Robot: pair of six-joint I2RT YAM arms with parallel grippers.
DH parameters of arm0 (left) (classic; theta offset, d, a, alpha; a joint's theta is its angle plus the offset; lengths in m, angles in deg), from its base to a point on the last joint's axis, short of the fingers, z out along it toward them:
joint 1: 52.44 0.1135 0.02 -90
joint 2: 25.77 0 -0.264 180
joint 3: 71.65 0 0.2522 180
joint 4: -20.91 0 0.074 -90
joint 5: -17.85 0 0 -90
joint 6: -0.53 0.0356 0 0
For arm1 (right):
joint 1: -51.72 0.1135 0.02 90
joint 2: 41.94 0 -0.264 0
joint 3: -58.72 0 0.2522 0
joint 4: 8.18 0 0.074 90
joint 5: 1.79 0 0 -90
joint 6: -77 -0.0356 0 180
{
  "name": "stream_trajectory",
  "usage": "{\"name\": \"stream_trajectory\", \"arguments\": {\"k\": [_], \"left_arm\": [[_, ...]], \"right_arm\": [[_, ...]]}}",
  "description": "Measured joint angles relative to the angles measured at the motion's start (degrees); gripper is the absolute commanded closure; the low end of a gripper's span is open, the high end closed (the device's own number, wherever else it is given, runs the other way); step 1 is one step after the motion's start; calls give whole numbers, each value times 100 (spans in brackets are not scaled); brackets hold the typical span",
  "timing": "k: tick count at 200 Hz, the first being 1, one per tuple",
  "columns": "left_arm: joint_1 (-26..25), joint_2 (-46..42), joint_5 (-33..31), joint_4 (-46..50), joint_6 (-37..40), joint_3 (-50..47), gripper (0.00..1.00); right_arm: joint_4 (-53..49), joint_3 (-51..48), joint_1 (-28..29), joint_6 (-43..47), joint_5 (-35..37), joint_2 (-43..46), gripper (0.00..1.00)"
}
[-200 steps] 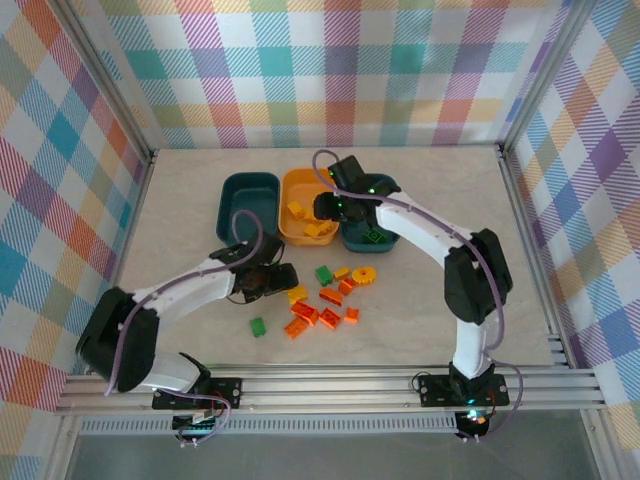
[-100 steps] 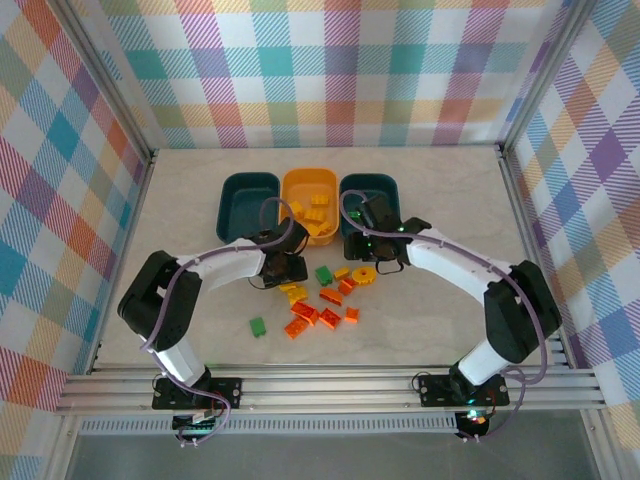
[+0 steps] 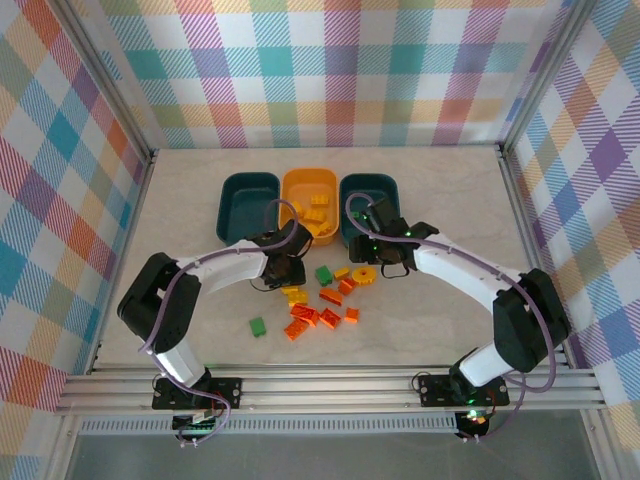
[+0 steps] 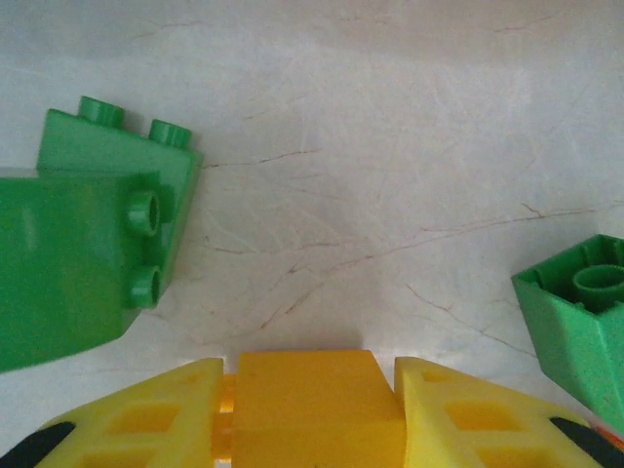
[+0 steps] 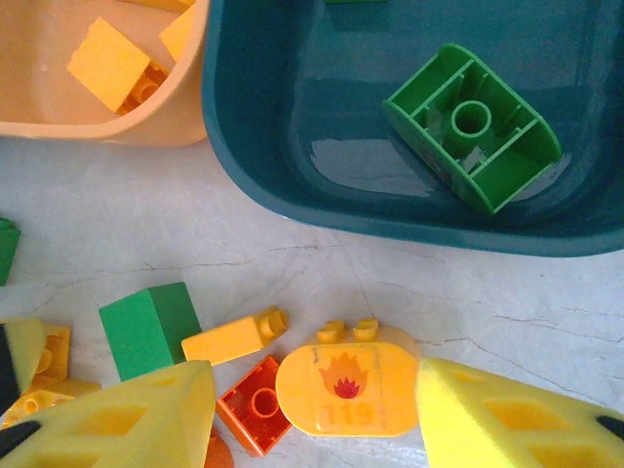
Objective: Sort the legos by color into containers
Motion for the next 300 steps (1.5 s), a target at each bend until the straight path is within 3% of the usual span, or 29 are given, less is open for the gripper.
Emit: {"name": "stream_trajectory", "arguments": {"k": [40, 75, 121, 153, 167, 195, 208, 236, 300], "left_arm": [[-7, -411, -48, 319, 94, 358, 63], [33, -282, -297, 614, 433, 1482, 63], [551, 1084, -295, 643, 826, 3386, 62], [848, 2323, -247, 844, 1010, 4607, 58], [935, 2743, -197, 994, 1051, 5060, 51], [1036, 3254, -83, 1283, 1150, 5818, 21], [1054, 3257, -70, 1366, 1185, 5943, 16], [1054, 2802, -44, 1239, 1226, 5519, 14], [1051, -396, 208, 131, 704, 1456, 14]], "right_arm": [[-4, -35, -7, -76, 0, 44, 44], [22, -203, -39, -223, 0, 46, 43], [-15, -505, -44, -540, 35, 46, 38], [-35, -516, -72, -717, 109, 46, 30], [-28, -516, -72, -785, 111, 44, 27], [26, -516, -72, -846, 98, -68, 22], [46, -516, -72, -844, 57, -212, 21], [68, -516, -72, -800, -31, -501, 20], [210, -407, -72, -155, -439, -874, 19]]}}
